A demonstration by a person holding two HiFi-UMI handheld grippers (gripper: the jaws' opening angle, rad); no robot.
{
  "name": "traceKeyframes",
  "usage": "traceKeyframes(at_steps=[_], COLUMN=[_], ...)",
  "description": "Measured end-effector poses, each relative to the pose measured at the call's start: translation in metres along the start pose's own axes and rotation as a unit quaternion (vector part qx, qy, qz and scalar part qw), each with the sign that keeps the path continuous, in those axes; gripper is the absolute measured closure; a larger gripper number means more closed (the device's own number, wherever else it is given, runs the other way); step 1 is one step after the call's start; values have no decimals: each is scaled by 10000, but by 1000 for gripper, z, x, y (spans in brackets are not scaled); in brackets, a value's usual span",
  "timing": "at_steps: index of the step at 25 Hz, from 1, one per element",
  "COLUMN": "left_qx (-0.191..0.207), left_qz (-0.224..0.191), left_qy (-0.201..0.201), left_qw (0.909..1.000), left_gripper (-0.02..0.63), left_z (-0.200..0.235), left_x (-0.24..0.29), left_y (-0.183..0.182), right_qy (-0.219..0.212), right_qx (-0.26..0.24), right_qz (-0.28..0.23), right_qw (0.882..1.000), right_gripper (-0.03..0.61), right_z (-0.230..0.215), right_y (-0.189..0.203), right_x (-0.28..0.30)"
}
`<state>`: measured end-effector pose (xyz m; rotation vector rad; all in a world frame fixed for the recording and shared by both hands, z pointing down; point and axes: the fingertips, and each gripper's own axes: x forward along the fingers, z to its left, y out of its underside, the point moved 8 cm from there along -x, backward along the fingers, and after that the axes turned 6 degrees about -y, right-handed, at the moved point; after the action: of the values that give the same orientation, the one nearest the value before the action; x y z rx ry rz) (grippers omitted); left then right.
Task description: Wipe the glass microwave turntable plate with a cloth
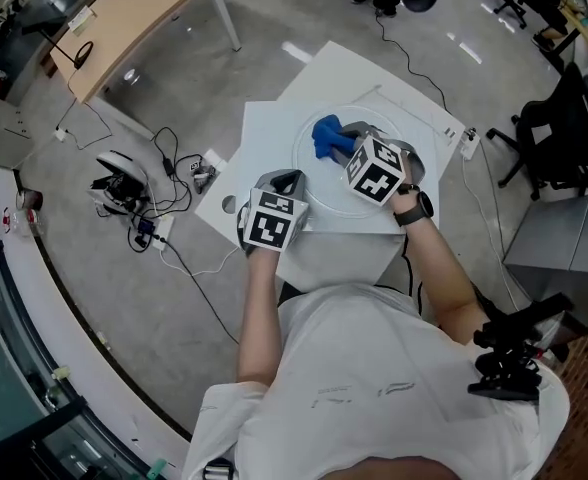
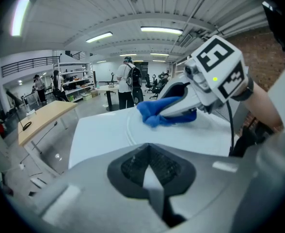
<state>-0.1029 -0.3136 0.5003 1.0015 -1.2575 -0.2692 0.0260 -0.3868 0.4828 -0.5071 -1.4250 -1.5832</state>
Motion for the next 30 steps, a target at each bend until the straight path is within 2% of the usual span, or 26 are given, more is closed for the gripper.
traceKeyframes(at_steps=[4, 8, 12, 16, 23, 30], left_qx=[5, 4, 2, -4, -3, 14], left_qz=[8, 7, -3, 2, -5, -6], left_qy=[8, 12, 11, 17, 26, -9], left_qw=[10000, 10000, 10000, 10000, 10000, 10000], left_gripper=[615, 614, 614, 614, 615, 615], left_z=[-2, -1, 3, -1, 1, 2], left_x=[2, 0, -4, -3, -6, -2], left_y=[-1, 0, 0, -1, 1, 1], right_qy=[385, 595, 434, 59, -685, -856], right_qx=[432, 569, 349, 244, -86, -335], right_qz=[188, 428, 580, 613, 224, -132], right_qw=[9981, 9957, 9968, 9978, 9974, 9957], right_gripper=[496, 495, 491, 492, 495, 495], right_z=[-35, -40, -19, 12, 68, 59], right_y=[33, 63, 76, 87, 50, 5], right_x=[-13, -38, -61, -80, -68, -25])
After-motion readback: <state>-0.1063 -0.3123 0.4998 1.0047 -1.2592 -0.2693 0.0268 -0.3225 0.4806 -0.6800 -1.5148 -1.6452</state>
